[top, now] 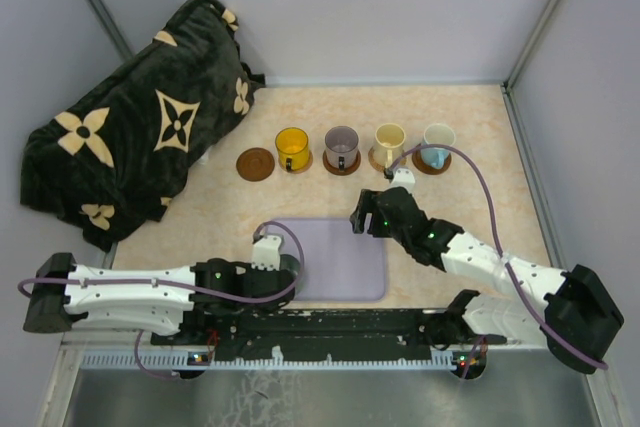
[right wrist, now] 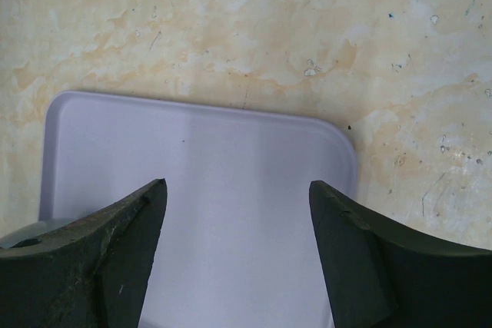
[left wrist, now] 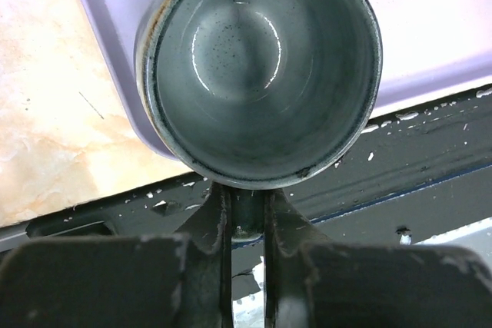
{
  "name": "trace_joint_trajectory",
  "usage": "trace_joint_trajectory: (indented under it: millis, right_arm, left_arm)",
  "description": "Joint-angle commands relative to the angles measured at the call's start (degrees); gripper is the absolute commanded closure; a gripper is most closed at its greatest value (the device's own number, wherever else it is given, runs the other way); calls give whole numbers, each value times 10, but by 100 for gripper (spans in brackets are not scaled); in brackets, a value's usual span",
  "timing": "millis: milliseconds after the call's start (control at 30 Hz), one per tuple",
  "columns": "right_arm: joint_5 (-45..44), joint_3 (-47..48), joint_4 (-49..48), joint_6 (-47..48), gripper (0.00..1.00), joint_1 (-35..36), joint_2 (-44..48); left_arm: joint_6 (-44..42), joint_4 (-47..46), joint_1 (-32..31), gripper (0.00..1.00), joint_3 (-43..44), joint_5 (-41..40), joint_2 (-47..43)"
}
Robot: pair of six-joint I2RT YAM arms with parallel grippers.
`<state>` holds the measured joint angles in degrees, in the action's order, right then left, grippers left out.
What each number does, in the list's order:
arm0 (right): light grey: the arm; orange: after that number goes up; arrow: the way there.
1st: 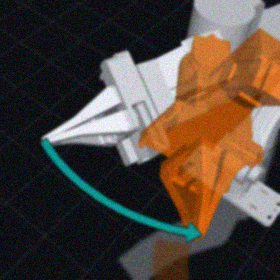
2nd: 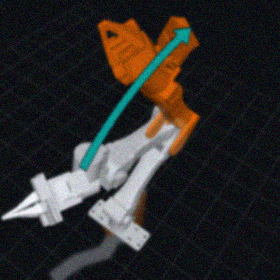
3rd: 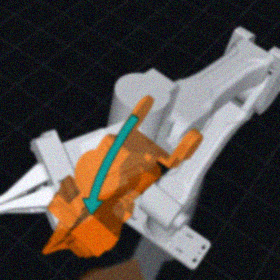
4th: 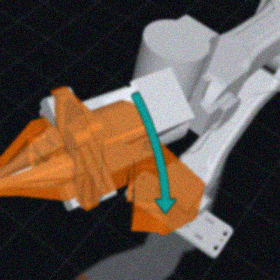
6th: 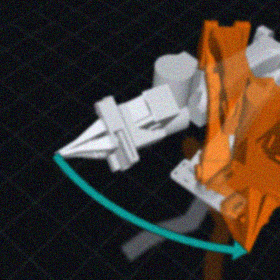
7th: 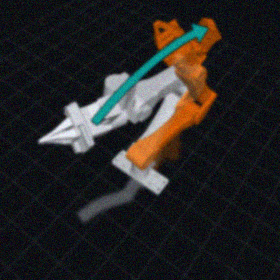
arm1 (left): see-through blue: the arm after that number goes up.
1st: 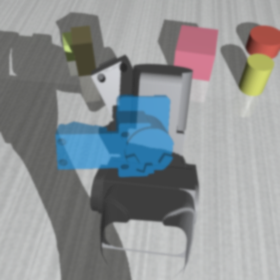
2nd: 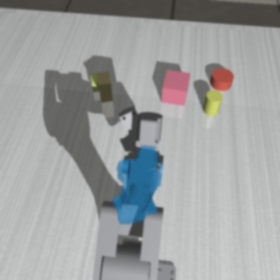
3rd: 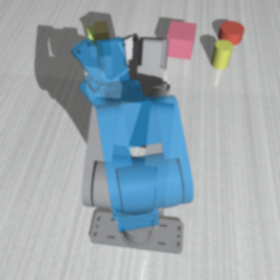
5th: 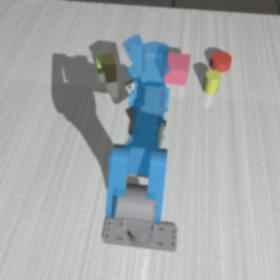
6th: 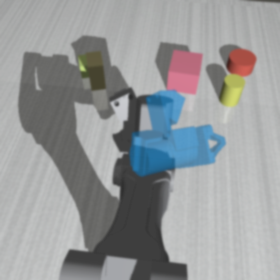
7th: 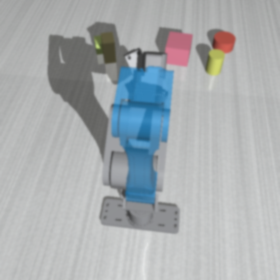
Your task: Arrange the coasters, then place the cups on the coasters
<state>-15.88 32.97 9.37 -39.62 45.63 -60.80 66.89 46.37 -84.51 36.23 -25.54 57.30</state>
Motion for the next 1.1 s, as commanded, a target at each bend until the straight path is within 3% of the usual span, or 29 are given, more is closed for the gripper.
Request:
trace_joint_trajectory:
  millis: [0,633,867,1067]
  right_arm:
    - [2,0,-25,-6,25,4,-1]
    - [-2,1,-26,-2,25,4,0]
    - [-4,-1,-28,-2,25,4,-2]
    - [-4,-11,-26,-4,25,4,4]
  left_arm:
    - [-9,-13,-2,100,-4,6,7]
    - [-64,22,-2,100,98,-91,7]
    - [-54,49,0,100,113,-182,-2]
    - [-103,59,72,100,127,-205,-14]
